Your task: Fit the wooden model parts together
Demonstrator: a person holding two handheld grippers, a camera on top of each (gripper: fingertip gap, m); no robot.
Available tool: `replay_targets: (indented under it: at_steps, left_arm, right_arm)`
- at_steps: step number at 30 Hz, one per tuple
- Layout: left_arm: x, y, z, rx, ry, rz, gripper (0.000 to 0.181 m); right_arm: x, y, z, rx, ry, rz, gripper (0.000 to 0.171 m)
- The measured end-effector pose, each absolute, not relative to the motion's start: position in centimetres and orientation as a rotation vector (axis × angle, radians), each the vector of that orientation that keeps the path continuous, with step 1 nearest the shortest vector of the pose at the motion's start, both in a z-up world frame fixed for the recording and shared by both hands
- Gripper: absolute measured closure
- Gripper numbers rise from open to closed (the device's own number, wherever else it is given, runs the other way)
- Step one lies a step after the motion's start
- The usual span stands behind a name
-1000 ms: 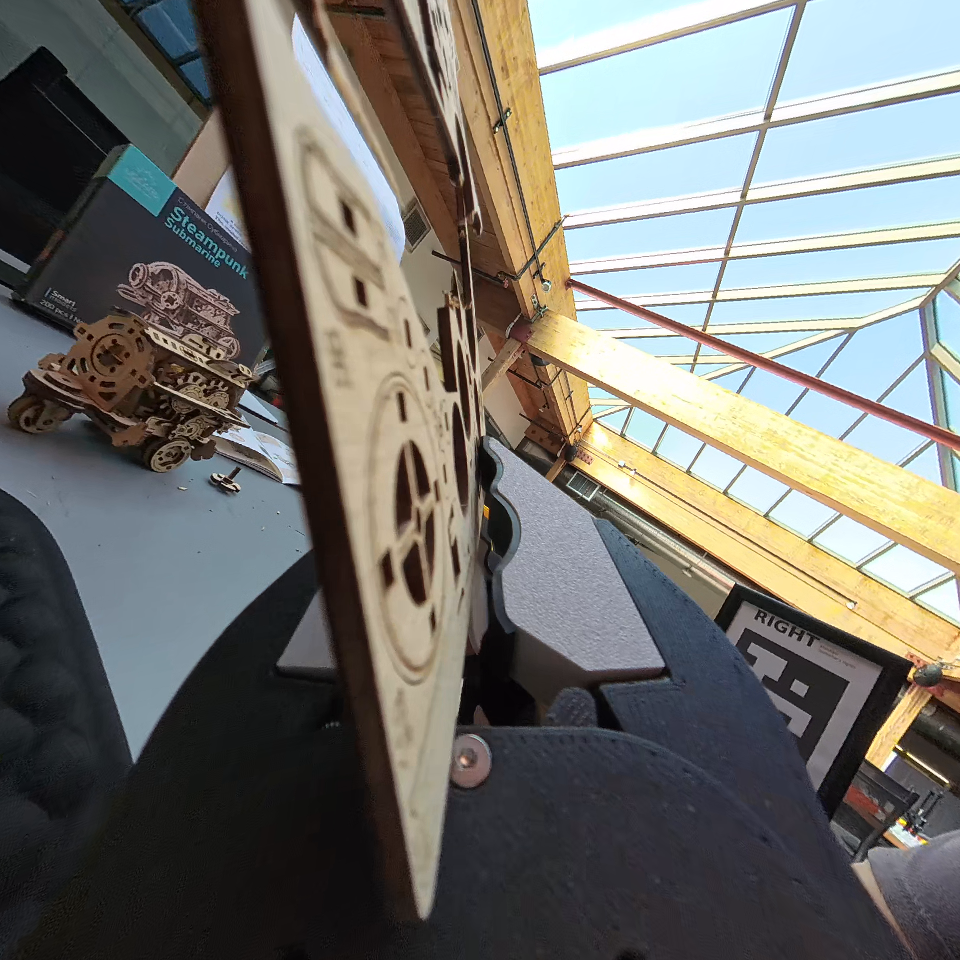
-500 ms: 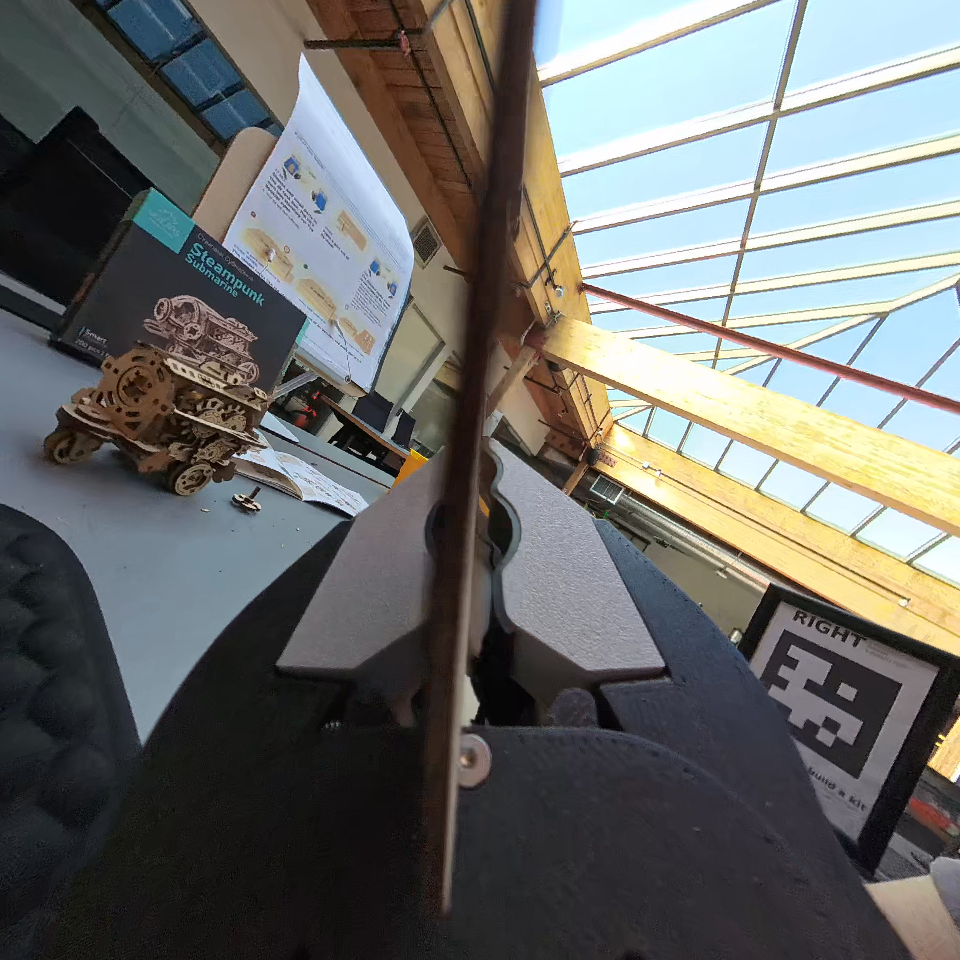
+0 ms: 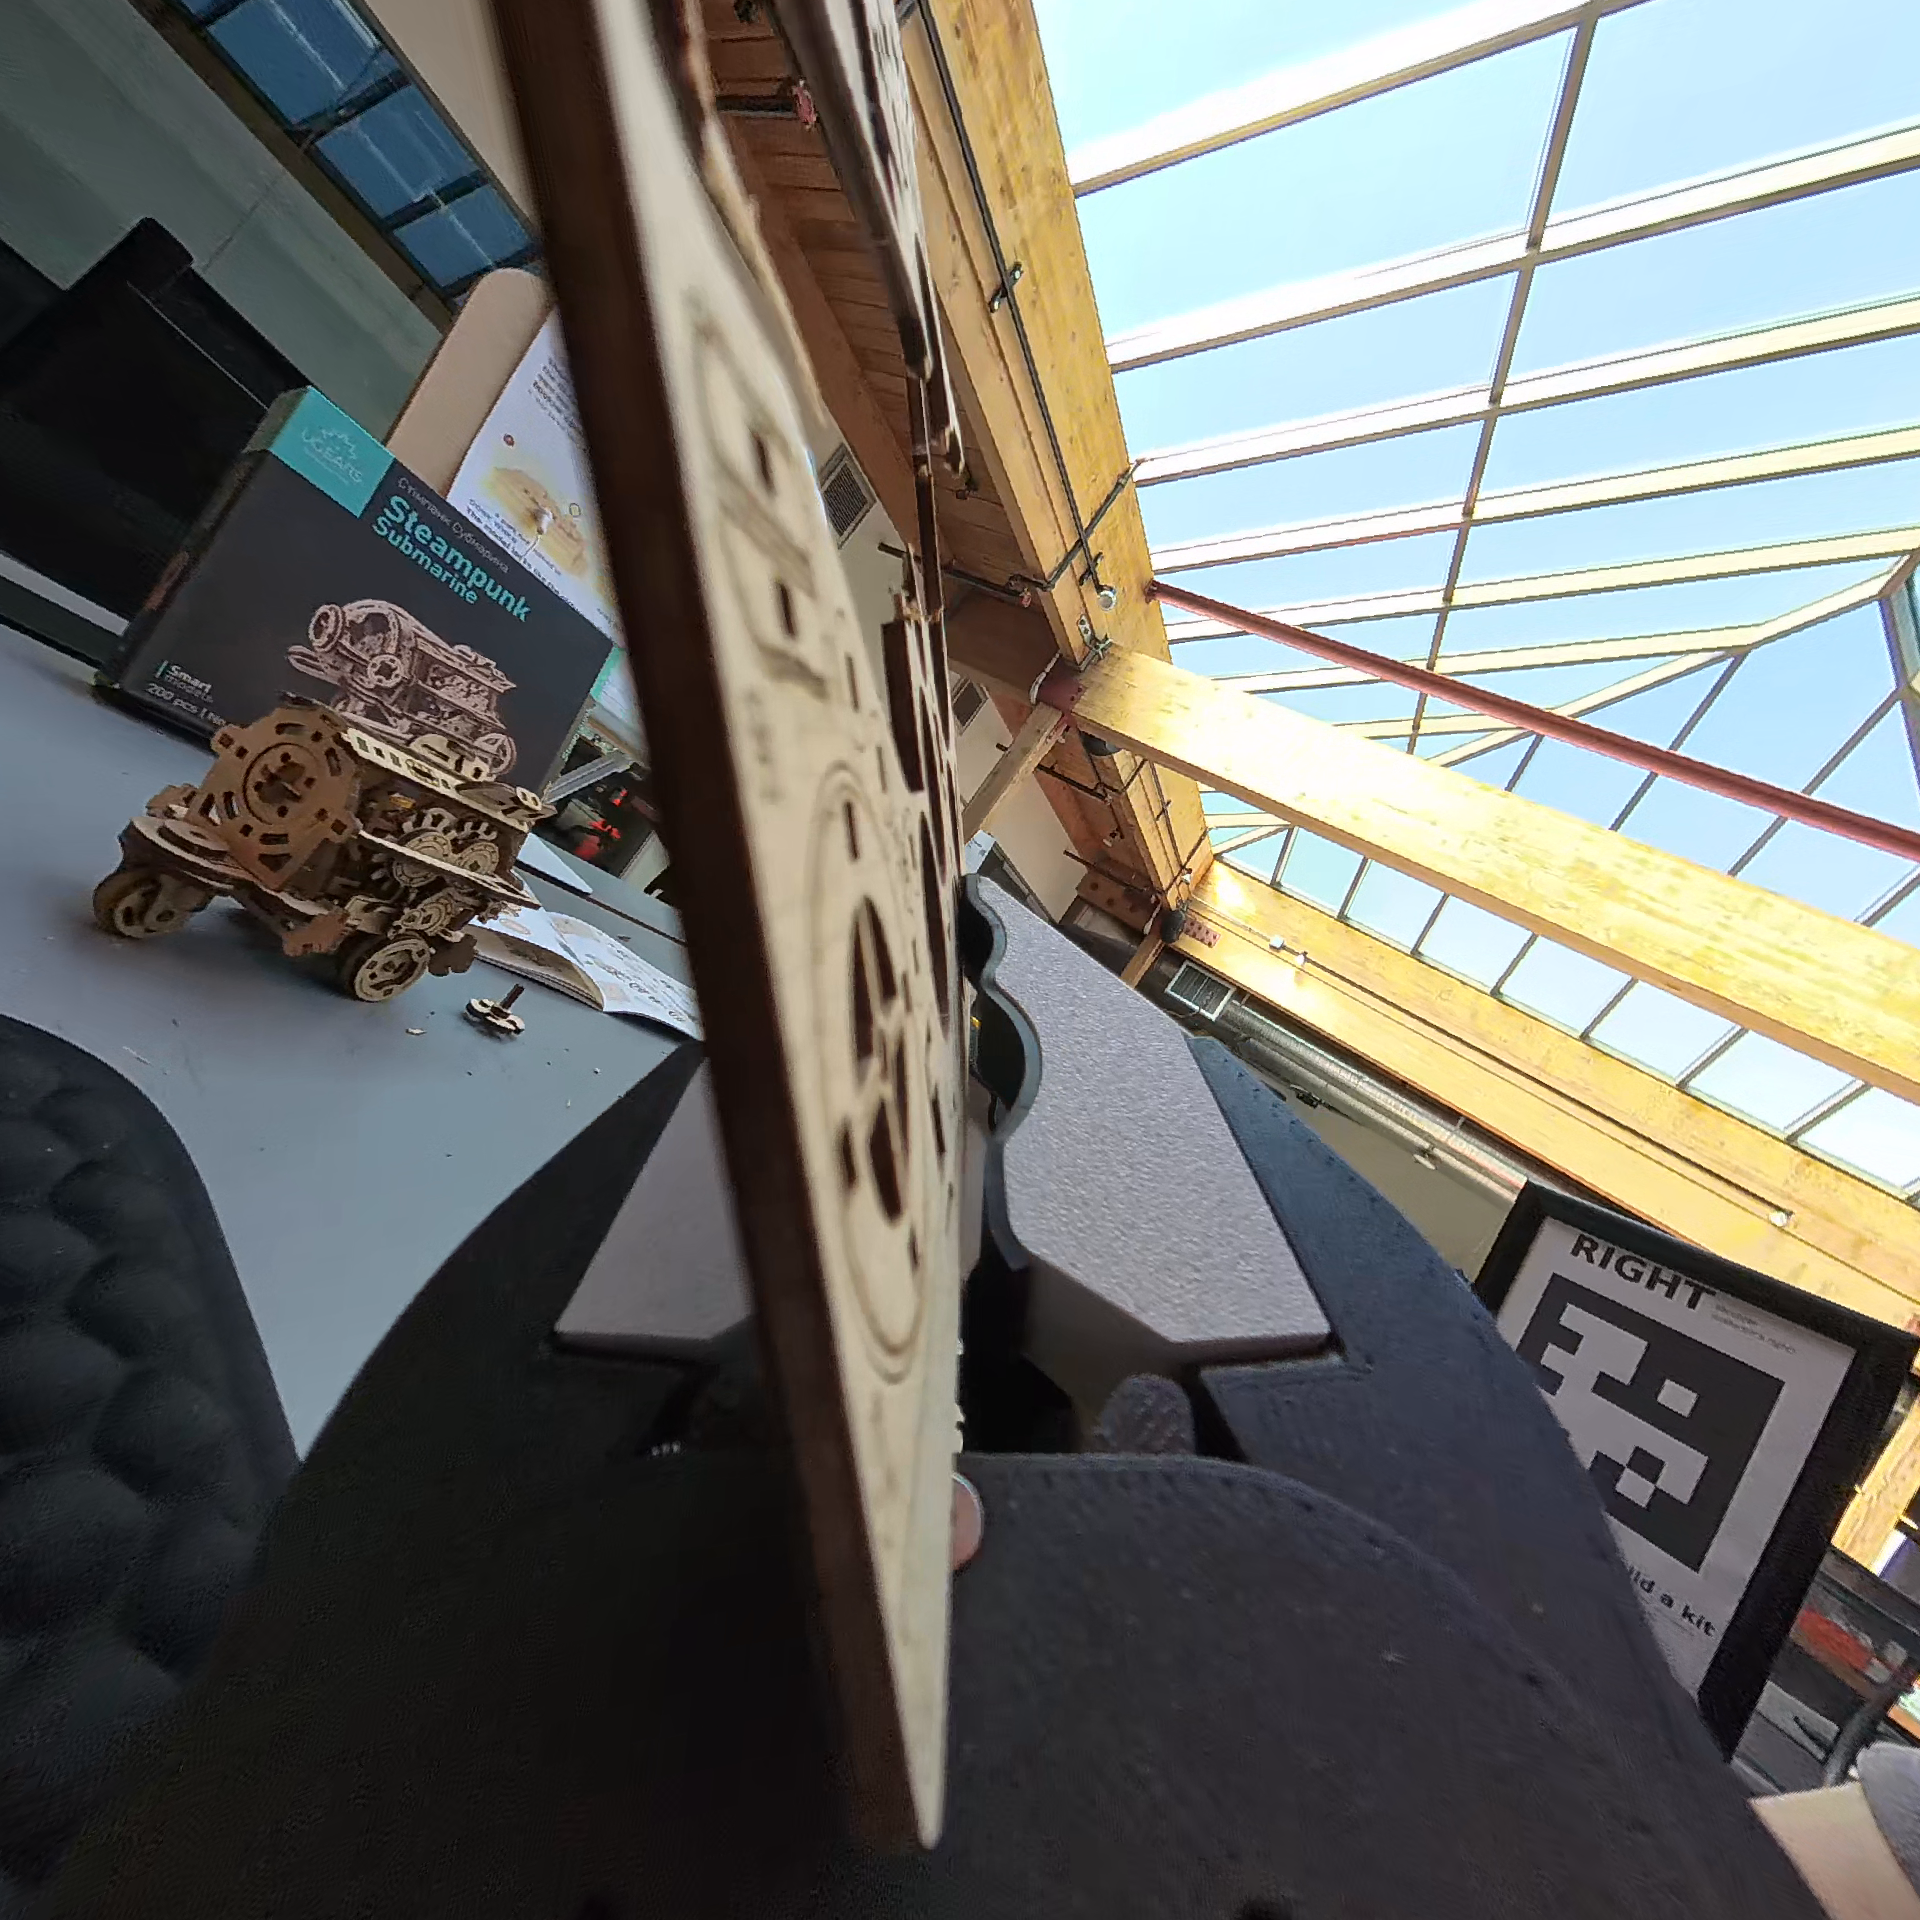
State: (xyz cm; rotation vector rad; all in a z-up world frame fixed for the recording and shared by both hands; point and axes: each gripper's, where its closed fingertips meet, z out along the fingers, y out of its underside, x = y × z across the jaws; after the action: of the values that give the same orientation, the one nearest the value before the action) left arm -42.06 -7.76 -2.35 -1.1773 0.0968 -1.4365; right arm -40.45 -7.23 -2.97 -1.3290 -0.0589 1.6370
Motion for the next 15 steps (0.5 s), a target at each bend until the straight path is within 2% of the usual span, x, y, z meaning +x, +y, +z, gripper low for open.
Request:
replay_targets:
  at_steps: [6,15]
  left_arm:
    - [-41.81,-7.85,-2.54,-1.190,0.110,-1.417,0.181]
    - [-41.83,-8.27,-2.37,-1.173,0.123,-1.405,0.181]
  right_arm:
    - [-40.72,-6.99,-2.96,-1.374,-0.081,1.614,0.158]
    - [-40.89,-7.26,-2.89,-1.391,-0.086,1.632,0.163]
